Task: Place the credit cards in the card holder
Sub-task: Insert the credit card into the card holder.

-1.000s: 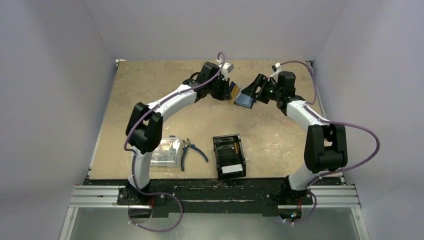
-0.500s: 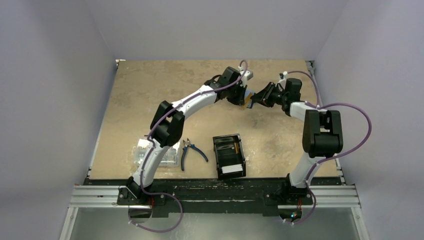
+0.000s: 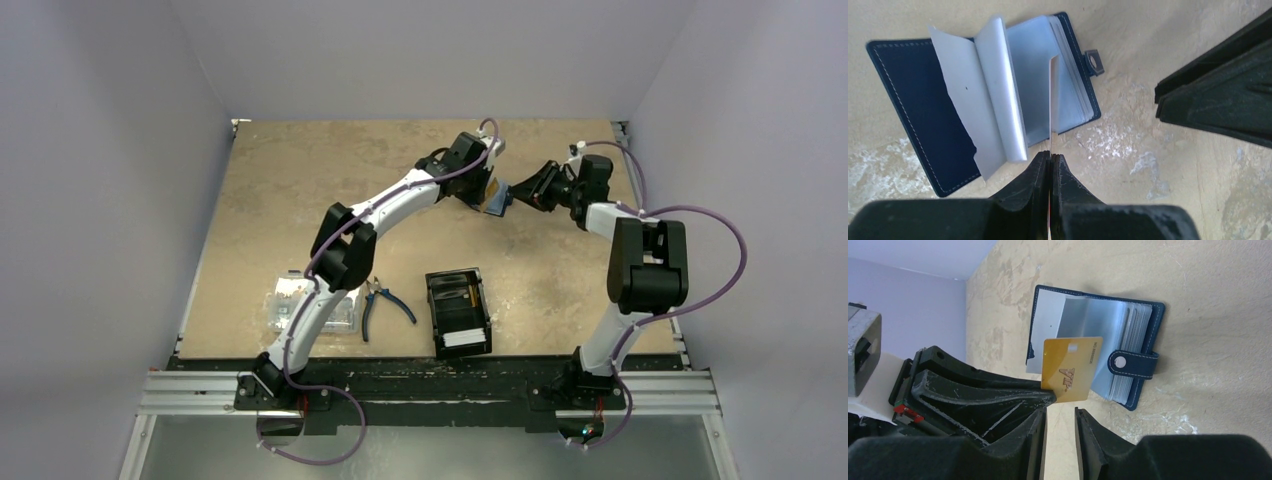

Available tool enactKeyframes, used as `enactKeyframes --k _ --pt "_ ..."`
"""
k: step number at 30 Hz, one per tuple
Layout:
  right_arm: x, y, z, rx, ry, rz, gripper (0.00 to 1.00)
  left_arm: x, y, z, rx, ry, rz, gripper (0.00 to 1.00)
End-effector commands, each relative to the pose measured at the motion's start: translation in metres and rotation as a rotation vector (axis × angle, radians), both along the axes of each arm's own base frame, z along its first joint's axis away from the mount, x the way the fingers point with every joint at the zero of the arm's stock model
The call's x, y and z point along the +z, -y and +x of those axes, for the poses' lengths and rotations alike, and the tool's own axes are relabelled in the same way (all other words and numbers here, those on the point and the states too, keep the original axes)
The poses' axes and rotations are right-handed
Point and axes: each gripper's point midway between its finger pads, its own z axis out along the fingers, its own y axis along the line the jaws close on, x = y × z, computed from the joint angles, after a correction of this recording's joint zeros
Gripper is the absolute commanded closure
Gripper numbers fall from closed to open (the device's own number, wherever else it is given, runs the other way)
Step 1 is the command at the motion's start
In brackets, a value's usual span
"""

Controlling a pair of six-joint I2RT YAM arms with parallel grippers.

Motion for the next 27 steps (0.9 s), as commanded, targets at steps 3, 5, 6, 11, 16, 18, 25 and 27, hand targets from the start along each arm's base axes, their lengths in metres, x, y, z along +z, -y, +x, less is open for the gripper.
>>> enactKeyframes --k 3,5,6,11,16,18,25,27 --pt "0.015 0.000 0.017 0.018 0.058 -0.034 0.67 0.017 0.000 0.025 0.055 0.052 -0.003 1.00" --pt "0.013 -0.002 0.018 0.028 0.054 -0.049 0.69 0.017 -0.002 0.027 0.065 0.060 0.003 1.00" --pt "0.012 -0.003 0.019 0.031 0.050 -0.057 0.71 0.017 -0.003 0.028 0.068 0.064 0.007 1.00" --pt "0.006 -0.015 0.022 0.074 0.044 -0.064 0.83 0.026 -0.007 0.036 0.077 0.089 -0.002 1.00" --pt "0.004 -0.021 0.029 0.086 0.044 -0.095 0.85 0.031 -0.011 0.035 0.061 0.070 -0.025 1.00" --pt "0.002 -0.022 0.032 0.092 0.041 -0.092 0.82 0.034 -0.007 0.031 0.036 0.060 -0.046 1.00" --pt "-0.016 -0.029 0.042 0.113 0.002 -0.083 0.74 0.045 -0.014 0.036 0.051 0.072 -0.073 1.00" --pt "-0.017 -0.044 0.042 0.141 0.000 -0.086 0.74 0.042 -0.020 0.040 0.060 0.071 -0.064 1.00"
